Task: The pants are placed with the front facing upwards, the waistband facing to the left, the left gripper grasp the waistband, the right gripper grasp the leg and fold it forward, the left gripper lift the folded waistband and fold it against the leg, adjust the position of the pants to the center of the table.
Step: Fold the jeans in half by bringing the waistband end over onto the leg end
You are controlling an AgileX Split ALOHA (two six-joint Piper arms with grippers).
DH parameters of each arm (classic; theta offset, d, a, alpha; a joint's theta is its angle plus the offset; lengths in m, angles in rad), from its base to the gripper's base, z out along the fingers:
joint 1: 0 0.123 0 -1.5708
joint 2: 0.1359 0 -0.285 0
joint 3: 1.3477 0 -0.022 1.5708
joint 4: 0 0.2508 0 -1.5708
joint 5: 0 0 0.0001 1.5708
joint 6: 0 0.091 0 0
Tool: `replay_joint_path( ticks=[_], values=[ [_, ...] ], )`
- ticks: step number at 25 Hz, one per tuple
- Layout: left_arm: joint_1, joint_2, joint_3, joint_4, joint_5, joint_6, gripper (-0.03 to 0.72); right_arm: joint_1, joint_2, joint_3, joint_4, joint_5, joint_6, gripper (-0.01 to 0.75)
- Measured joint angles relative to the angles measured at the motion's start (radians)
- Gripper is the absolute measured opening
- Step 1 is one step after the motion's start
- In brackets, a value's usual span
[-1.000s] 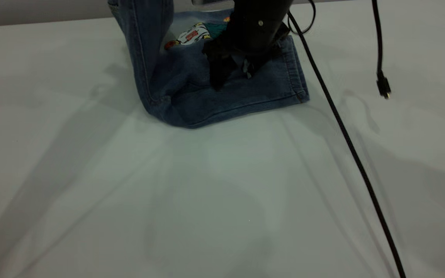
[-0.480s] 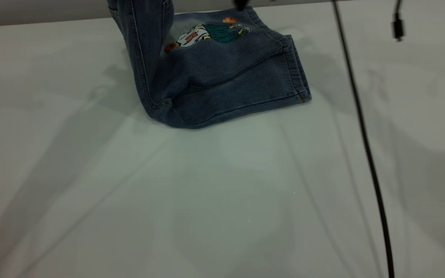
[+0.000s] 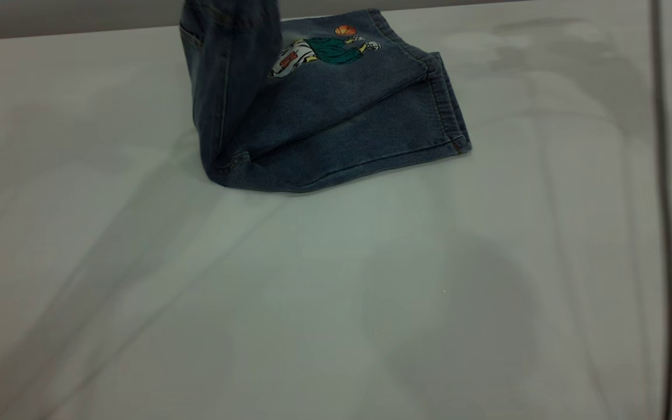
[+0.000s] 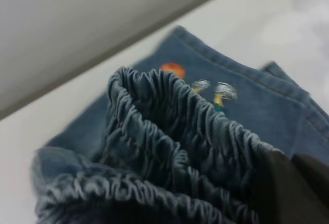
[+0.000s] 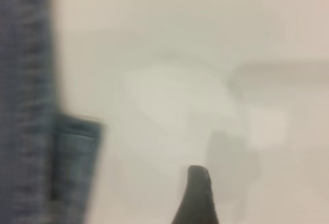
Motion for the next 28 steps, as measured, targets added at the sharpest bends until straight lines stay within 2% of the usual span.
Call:
replay_joint_path(
  ticks=[3, 10, 15, 20, 23, 28],
  values=[
    [-0.05, 0.039, 0.0, 0.0, -0.051, 0.0, 0.048, -0.036, 0.0, -0.001, 0.0, 0.005, 0.002, 0.51],
    [-0.148, 0.151, 0.0, 0.0, -0.203, 0.004, 0.048, -0.04, 0.0, -0.001, 0.003, 0.005, 0.002, 0.51],
    [-0.182, 0.233, 0.0, 0.0, -0.294, 0.022, 0.048, -0.04, 0.0, -0.002, 0.002, 0.005, 0.002, 0.51],
    [-0.186, 0.269, 0.001, 0.001, -0.302, 0.036, 0.071, -0.04, 0.0, -0.005, -0.003, 0.002, 0.001, 0.51],
    [-0.186, 0.269, 0.001, 0.001, -0.32, 0.035, 0.158, -0.04, 0.0, -0.006, -0.007, 0.002, 0.001, 0.51],
    [-0.186, 0.268, 0.002, 0.0, -0.372, 0.024, 0.437, -0.04, 0.0, -0.006, -0.006, 0.002, 0.001, 0.51]
  ],
)
